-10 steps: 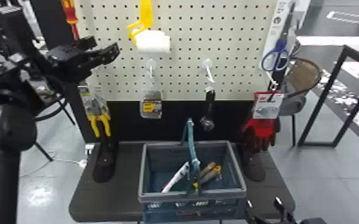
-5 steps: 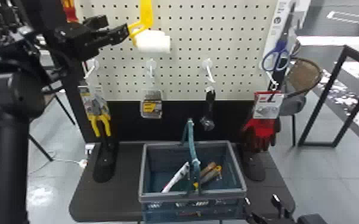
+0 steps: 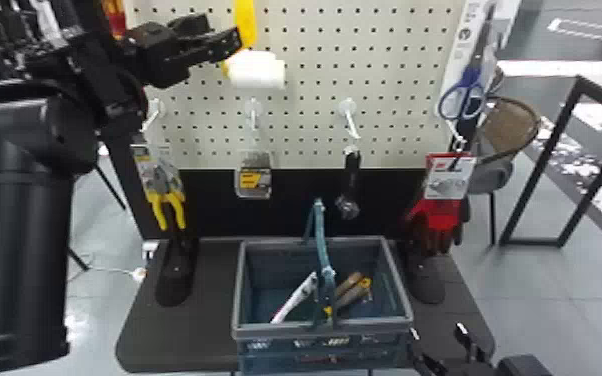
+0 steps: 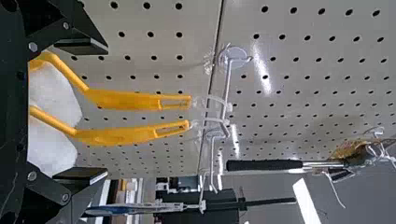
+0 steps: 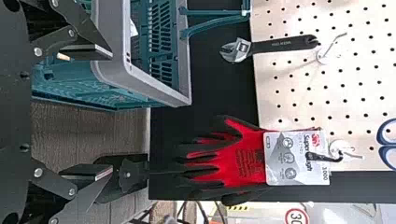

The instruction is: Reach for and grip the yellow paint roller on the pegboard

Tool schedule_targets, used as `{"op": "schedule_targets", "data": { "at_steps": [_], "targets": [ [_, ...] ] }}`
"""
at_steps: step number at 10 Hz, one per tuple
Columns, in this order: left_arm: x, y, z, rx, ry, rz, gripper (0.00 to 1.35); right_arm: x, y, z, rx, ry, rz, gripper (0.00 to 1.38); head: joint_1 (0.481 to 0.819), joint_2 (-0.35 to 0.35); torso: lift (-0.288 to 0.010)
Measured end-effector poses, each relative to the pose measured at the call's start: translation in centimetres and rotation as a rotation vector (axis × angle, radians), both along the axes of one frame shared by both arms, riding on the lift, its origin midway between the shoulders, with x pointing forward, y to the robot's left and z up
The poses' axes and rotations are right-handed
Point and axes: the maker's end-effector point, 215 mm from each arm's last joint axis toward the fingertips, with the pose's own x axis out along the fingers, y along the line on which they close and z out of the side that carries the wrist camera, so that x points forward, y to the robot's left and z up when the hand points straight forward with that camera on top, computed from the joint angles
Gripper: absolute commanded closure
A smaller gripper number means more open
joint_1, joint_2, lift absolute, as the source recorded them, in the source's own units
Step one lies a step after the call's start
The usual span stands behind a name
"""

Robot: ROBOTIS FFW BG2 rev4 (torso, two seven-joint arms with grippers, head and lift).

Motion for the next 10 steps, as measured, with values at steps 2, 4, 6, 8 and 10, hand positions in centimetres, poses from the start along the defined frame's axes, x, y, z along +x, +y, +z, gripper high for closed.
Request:
{"op": "schedule_targets", "data": {
  "at_steps": [2, 4, 6, 8, 10],
  "targets": [
    [-0.2, -2.4, 0.7, -0.013, -0.007, -0.046, 0.35, 0.1, 0.0, -0.1, 0.0, 0.001, 0.001, 0.41, 0.549, 0.0, -0.1],
    [-0.5, -4.0, 0.9, 0.007, -0.014, -0.086, 0.51, 0.1, 0.0, 0.0, -0.001, 0.0, 0.002, 0.41, 0.549, 0.0, -0.1],
    [-0.1, -3.6, 1.0, 0.032, -0.028, -0.068, 0.9, 0.1, 0.0, -0.1, -0.002, 0.001, 0.001, 0.41, 0.549, 0.0, -0.1],
    [0.0, -3.4, 1.2, 0.03, -0.045, -0.059, 1.23, 0.1, -0.1, -0.1, 0.0, 0.002, 0.001, 0.41, 0.549, 0.0, -0.1],
    [0.1, -3.1, 1.1, 0.022, -0.048, -0.049, 1.19, 0.1, -0.1, -0.1, 0.0, 0.002, 0.001, 0.41, 0.549, 0.0, -0.1]
  ]
}}
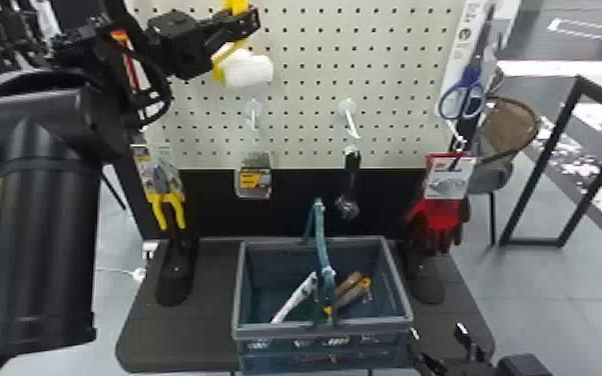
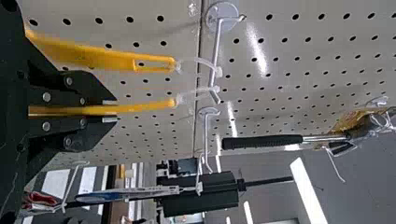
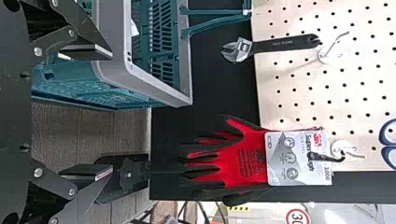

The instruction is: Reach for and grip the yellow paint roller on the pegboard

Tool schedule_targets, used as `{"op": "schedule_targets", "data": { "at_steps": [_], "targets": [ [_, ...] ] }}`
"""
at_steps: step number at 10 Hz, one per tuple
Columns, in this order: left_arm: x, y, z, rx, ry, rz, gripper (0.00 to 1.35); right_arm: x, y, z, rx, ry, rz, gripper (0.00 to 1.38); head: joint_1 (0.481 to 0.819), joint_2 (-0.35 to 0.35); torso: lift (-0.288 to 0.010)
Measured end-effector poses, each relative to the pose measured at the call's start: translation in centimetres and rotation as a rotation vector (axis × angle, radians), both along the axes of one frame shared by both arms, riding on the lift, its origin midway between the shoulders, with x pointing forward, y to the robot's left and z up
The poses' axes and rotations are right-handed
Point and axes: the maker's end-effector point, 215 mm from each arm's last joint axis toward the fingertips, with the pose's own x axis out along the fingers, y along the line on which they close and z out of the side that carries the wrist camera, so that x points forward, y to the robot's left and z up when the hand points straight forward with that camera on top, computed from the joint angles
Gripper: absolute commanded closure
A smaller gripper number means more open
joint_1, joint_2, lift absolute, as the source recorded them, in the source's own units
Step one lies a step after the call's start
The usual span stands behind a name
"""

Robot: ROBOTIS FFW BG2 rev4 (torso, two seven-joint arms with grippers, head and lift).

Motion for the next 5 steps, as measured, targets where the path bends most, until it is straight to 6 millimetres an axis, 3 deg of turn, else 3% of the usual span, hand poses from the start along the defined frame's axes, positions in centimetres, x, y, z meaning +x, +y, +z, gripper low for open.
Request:
{"op": "schedule_targets", "data": {
  "at_steps": [5],
  "targets": [
    [-0.1, -0.22, -0.06, -0.015, 0.004, -0.006, 1.19, 0.01, 0.05, -0.04, -0.001, 0.001, 0.001, 0.41, 0.549, 0.0, -0.1]
  ]
}}
